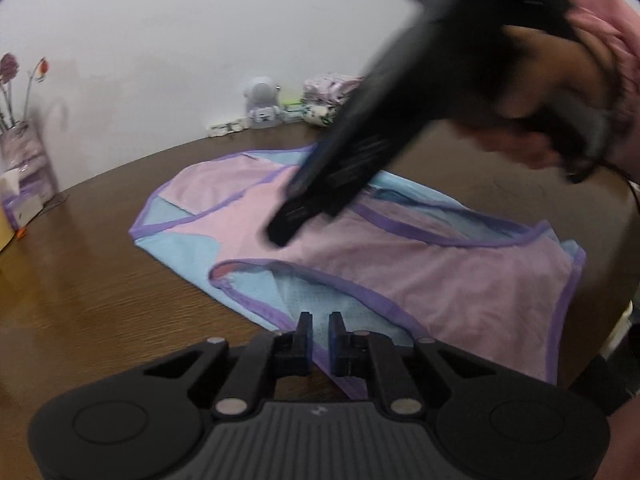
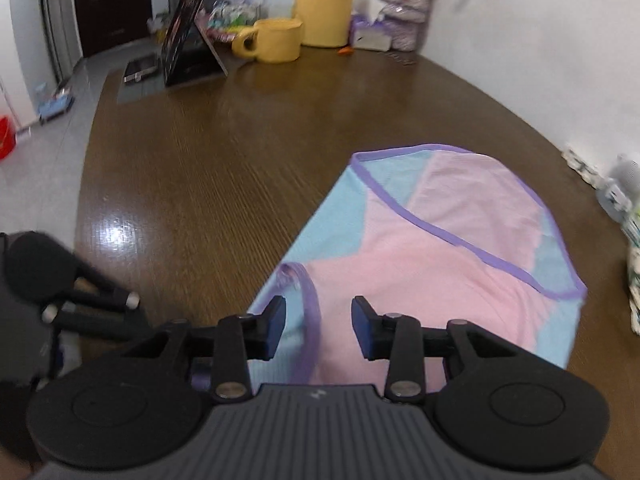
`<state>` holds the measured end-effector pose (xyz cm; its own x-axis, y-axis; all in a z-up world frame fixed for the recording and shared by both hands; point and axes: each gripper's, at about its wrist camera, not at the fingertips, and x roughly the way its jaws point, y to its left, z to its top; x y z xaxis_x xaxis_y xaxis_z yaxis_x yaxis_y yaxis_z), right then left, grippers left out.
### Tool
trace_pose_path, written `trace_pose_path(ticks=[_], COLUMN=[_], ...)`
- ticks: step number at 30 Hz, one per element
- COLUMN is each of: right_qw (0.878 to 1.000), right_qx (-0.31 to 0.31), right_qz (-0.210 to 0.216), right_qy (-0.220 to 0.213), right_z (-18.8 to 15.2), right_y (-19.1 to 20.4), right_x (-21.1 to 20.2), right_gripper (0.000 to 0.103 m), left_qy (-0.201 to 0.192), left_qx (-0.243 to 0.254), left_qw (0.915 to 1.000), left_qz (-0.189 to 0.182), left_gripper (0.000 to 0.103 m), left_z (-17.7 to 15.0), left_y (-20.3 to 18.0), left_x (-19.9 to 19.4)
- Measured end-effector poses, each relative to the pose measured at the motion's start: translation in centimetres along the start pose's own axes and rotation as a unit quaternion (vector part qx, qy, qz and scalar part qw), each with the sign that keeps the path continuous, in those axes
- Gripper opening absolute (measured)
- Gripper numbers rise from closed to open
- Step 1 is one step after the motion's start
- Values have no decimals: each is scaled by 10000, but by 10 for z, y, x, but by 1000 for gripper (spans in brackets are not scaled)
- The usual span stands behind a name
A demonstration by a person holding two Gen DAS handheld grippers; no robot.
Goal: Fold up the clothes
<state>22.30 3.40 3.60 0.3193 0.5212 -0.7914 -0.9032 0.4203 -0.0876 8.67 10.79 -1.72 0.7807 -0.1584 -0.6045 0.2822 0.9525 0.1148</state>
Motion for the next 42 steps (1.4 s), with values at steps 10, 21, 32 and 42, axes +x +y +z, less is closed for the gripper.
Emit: trace_pose_path(ticks=[10,21,32,42], right_qw=[9994,9963,9892,9917], right_qx=[-207,827,1317,1130], right_qz=[-241,-200,-15,283], right_qy=[157,-140,-636,-544], right_z=[0,-45,-60,-68], right_y=[6,-33,-43,-36], right_x=[25,-10,-23,-16], right_gripper=[2,2,2,2], left_qy=[-42,-136,300,474], left_qx=[127,-61,809,2313], left_qw=[9999,9989,9896,9560], left_qz=[4,442,1149,1741], left_gripper=[8,18,2,2], left_z=[-3,9,31,18], left_y=[-2,4,-1,-36], left_x=[2,2,38,27])
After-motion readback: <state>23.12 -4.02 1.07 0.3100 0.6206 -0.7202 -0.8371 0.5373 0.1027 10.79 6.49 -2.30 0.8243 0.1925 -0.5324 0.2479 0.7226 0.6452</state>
